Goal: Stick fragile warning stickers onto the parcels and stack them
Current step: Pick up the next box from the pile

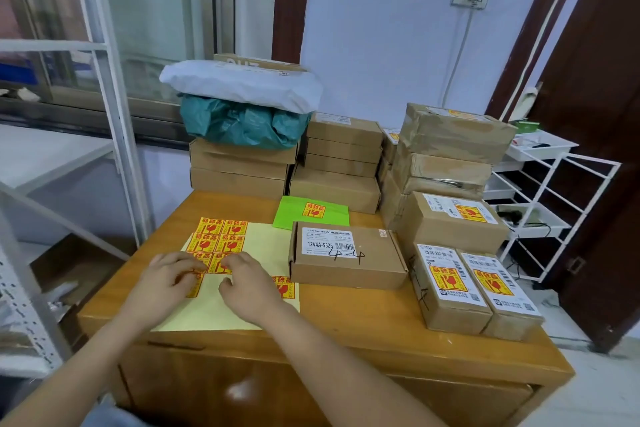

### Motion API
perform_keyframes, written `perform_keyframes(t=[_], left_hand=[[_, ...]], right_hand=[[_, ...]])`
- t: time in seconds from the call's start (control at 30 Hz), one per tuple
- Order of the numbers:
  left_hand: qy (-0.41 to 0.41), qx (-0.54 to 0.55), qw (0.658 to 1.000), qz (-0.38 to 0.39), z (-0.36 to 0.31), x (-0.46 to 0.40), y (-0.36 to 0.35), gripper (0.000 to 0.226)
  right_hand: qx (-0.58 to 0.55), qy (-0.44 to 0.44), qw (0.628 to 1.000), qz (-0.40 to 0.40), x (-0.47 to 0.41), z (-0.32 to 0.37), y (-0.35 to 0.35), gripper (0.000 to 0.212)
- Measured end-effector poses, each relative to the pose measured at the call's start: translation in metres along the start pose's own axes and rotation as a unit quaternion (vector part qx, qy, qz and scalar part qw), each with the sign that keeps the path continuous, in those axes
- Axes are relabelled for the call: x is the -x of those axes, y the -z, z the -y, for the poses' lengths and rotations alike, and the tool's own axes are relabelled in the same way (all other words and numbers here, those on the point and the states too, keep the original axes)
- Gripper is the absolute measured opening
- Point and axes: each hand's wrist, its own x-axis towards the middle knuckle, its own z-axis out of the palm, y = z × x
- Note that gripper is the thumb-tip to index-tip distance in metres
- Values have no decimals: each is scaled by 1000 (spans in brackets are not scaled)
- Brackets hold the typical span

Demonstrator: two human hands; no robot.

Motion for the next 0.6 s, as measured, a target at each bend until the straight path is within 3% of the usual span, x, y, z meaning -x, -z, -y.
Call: perform_keyframes(t=[0.43, 0.6], left_hand=[[-44, 23, 999, -7, -4, 6, 3, 33], [-19, 124, 991, -55, -5, 10, 5, 26]], right_hand=[[91, 61, 994, -24, 4, -13, -19, 44], [111, 69, 991, -29, 6, -13, -20, 41]])
